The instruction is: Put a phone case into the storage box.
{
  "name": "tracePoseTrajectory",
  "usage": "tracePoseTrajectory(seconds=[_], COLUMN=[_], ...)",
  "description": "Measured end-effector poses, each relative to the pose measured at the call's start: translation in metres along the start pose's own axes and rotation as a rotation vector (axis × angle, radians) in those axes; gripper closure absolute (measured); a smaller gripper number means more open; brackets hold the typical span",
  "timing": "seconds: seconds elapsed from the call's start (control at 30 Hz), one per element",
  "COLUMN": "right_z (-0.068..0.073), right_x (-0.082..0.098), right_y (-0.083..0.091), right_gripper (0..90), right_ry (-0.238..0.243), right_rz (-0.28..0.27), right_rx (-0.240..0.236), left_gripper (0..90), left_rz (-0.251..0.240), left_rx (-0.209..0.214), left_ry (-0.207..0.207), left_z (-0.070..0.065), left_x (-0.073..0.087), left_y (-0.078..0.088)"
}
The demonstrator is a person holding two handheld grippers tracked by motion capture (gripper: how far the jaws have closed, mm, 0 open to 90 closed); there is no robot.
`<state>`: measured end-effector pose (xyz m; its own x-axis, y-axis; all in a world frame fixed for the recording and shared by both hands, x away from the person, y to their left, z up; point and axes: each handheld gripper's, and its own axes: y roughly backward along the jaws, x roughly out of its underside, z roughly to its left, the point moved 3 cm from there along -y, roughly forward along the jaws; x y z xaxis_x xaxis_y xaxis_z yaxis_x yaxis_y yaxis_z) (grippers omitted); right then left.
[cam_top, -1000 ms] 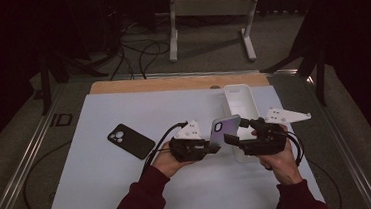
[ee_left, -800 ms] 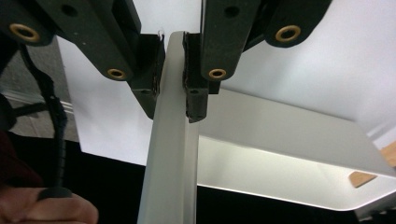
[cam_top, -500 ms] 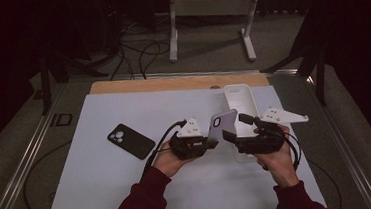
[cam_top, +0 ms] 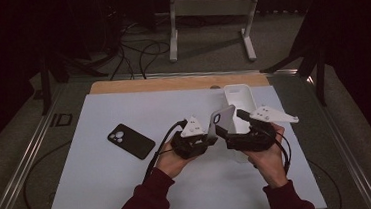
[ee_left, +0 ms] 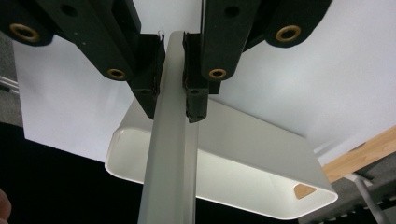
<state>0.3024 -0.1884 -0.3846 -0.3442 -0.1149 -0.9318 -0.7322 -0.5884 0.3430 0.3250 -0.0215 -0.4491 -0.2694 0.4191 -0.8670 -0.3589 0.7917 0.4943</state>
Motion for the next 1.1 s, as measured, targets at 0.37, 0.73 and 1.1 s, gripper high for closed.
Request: tracePoseTrajectory(seconds=[0.37,0.73,1.1], right_z=[0.003,0.003,0.000], right_x=[-0.002,-0.001,-0.001], right_y=[-0.011,-0.013,-0.014], right_gripper=[10.8,16.3,16.5], right_ry=[-0.024,-0.029,-0.040], right_rz=[-0.003,0.004,0.004], right_rx=[0.058,0.096,0.085], left_gripper=[80.8,80.5,63.7], left_rz=[-0.002,-0.004,-0.007], left_rx=[0.000,0.002,-0.031], left_ry=[0.008,0.025,0.038], left_z=[-0.007,-0.006,0.001], left_x=[-0.002,-0.001,-0.001], left_y=[-0.005,-0.007,-0.001])
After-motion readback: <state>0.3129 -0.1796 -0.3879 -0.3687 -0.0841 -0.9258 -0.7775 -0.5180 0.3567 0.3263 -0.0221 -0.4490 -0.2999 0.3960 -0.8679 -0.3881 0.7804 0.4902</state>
